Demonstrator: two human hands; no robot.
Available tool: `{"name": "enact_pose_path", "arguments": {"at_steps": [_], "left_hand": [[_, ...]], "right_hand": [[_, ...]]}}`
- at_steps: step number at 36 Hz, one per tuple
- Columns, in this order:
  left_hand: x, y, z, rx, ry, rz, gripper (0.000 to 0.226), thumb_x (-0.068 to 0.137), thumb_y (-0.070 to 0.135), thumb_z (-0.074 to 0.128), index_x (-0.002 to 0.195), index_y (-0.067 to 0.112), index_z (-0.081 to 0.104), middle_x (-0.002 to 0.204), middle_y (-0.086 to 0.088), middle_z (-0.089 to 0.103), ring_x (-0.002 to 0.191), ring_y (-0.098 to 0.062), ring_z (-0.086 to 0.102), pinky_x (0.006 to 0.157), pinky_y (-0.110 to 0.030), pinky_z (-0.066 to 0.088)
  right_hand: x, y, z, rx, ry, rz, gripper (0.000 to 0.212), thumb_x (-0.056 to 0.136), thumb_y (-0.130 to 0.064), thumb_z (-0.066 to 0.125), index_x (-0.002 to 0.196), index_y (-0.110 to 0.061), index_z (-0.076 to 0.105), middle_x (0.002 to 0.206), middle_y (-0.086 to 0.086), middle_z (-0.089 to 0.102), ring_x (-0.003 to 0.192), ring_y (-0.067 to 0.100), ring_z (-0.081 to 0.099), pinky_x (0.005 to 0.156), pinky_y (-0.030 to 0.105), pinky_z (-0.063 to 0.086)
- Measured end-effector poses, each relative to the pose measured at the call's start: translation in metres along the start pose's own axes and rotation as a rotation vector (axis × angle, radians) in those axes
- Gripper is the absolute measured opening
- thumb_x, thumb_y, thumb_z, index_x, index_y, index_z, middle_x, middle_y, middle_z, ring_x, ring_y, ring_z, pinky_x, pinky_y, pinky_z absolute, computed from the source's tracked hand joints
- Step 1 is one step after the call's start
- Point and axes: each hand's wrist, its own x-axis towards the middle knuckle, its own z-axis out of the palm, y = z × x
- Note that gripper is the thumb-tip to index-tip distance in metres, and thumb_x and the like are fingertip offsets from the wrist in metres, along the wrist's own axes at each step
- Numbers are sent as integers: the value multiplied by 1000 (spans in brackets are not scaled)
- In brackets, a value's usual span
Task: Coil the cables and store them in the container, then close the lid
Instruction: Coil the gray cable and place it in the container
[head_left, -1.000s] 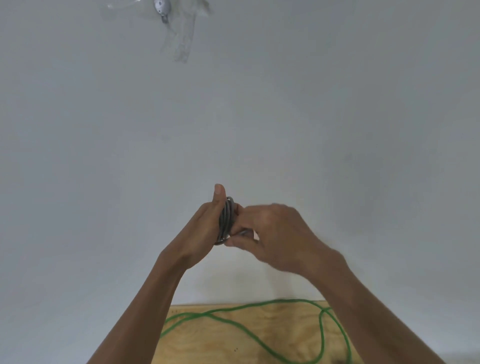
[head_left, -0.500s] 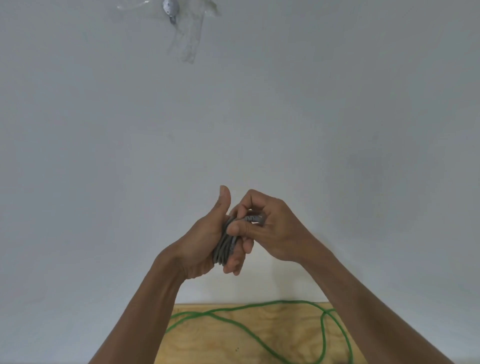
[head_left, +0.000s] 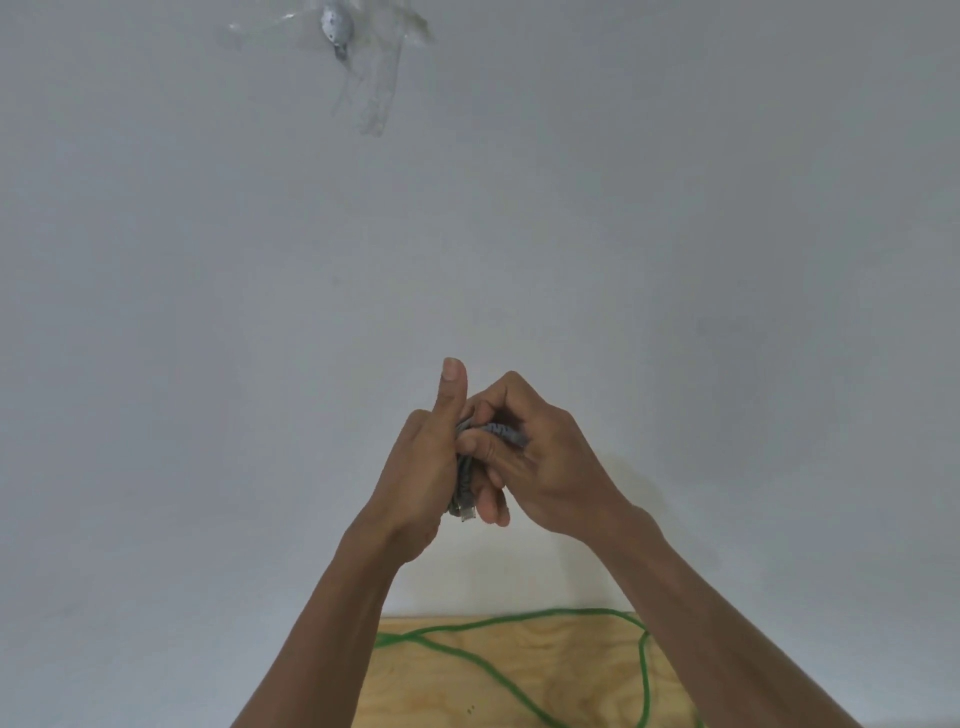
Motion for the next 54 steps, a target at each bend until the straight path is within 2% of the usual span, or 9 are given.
{"name": "enact_pose_path", "arguments": {"at_steps": [8, 12, 16, 20, 24, 31, 36, 45, 54], "left_hand": [[1, -8, 4, -31, 142, 60, 94, 85, 81, 23, 50, 5, 66, 44, -23, 55, 48, -35, 58, 59, -43, 45], [3, -9, -2, 22, 298, 115, 88, 87, 76, 32, 45, 4, 58, 45, -21, 54, 42, -26, 55, 46, -30, 44], [6, -17, -4, 68, 413, 212, 90, 91, 73, 37, 57, -9, 54, 48, -20, 52, 47, -20, 52, 51, -27, 45], [4, -31, 7, 118, 513, 299, 73, 100, 61, 35, 55, 14, 67, 46, -7, 47, 49, -18, 47, 53, -32, 40], [7, -35, 9, 182, 637, 331, 75, 106, 52, 25, 45, 28, 62, 41, 7, 47, 45, -7, 46, 54, -19, 39], [13, -40, -4, 334, 628, 318, 72, 109, 40, 31, 45, 10, 41, 38, 6, 38, 42, -11, 37, 53, -33, 35], [12, -42, 2, 444, 630, 353, 69, 107, 43, 30, 46, 12, 37, 38, 5, 38, 43, -14, 39, 52, -33, 35], [28, -39, -9, 387, 854, 178, 70, 109, 39, 30, 48, 8, 44, 45, -4, 47, 49, -26, 48, 54, -34, 37], [31, -39, -8, 302, 927, 129, 64, 109, 36, 30, 50, 10, 34, 46, -3, 42, 48, -24, 41, 55, -34, 33]], "right_hand": [[2, -4, 0, -75, 25, -25, 18, 97, -17, 62, 88, -17, 46, 77, 30, 62, 41, 25, 56, 44, 33, 47], [4, 1, 2, -165, 85, -51, 22, 94, -22, 66, 88, -11, 49, 72, 15, 63, 58, 30, 63, 57, 47, 55], [5, 5, 5, -245, 153, -66, 23, 93, -26, 69, 87, -12, 52, 77, 6, 65, 69, 29, 63, 65, 46, 53], [7, 3, 8, -295, 194, -48, 20, 94, -23, 67, 86, -11, 54, 76, -2, 62, 69, 23, 61, 63, 37, 53], [7, 3, 13, -287, 192, 18, 22, 93, -28, 67, 87, -11, 56, 74, -6, 63, 67, 19, 66, 62, 40, 56], [11, -5, -3, -275, 158, 106, 23, 84, -31, 77, 78, -15, 61, 71, -9, 64, 65, 4, 58, 61, 14, 44], [18, -3, -12, -196, 208, 152, 22, 83, -31, 79, 76, -18, 63, 75, 4, 69, 67, 24, 64, 67, 42, 56], [-2, -5, 1, -345, 228, 197, 15, 96, -24, 62, 97, -26, 77, 91, -14, 71, 79, 6, 61, 68, 12, 45], [0, -12, 8, -93, 249, 341, 12, 76, -16, 86, 86, -16, 80, 74, 0, 77, 71, 13, 74, 71, 25, 59]]}}
